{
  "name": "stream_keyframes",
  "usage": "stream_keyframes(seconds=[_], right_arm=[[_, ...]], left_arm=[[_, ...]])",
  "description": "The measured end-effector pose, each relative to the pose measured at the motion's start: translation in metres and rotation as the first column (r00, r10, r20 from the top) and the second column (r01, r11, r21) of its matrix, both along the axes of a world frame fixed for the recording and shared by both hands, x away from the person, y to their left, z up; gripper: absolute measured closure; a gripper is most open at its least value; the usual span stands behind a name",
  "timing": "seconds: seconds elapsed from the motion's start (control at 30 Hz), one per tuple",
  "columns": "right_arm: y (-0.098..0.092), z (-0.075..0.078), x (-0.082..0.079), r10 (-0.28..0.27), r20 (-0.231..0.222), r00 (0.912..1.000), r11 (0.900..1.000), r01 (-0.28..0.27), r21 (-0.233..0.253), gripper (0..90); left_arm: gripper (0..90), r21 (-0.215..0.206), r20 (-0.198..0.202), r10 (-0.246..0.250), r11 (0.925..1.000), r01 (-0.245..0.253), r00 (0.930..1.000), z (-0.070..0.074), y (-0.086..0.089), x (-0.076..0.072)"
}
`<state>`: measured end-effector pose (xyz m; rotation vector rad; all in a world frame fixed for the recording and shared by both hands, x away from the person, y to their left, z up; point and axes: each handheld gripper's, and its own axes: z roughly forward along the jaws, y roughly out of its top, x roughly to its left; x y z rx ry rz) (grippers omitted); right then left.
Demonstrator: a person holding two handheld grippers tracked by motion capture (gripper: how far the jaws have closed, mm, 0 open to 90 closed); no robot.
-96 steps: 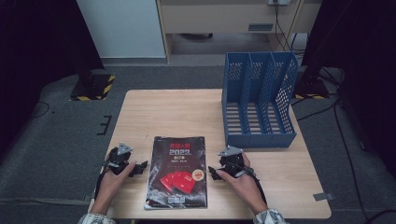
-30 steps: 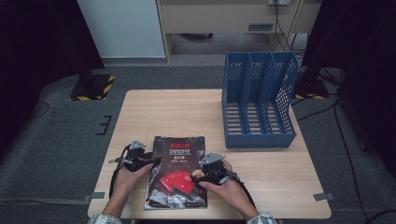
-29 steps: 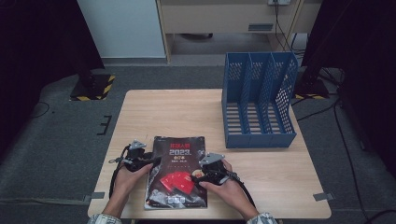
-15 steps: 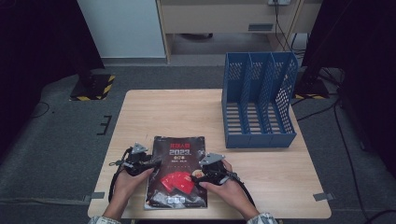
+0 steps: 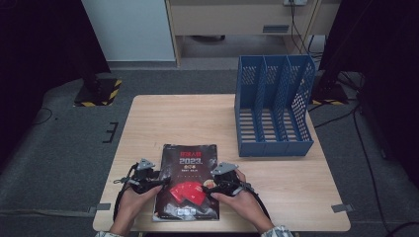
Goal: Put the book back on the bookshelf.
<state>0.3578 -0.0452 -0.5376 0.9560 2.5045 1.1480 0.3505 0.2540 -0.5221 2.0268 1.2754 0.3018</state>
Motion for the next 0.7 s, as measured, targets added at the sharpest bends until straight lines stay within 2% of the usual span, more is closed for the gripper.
stream_keyframes(seconds=[0.1,0.5,0.53,0.7], right_arm=[[0.0,0.0,0.0,0.001,-0.001,1.0,1.0,-0.001,0.0,15.7],[-0.002,0.0,0.0,0.011,0.001,0.9999,1.0,-0.011,-0.002,15.7],[-0.002,0.0,0.0,0.012,0.001,0.9999,1.0,-0.012,-0.001,15.7],[-0.003,0.0,0.0,0.013,0.005,0.9999,1.0,-0.013,0.002,15.7]], left_arm=[[46.0,-0.022,-0.002,0.011,0.9997,-0.011,0.9999,0.0,0.003,0.0],[50.8,0.0,0.003,0.014,0.9999,-0.014,0.9999,0.002,-0.001,-0.006],[51.0,0.015,0.011,0.012,0.9998,-0.012,0.9999,0.003,-0.004,-0.007],[52.9,0.002,0.027,-0.012,0.9999,0.012,0.9996,0.006,-0.008,-0.01]])
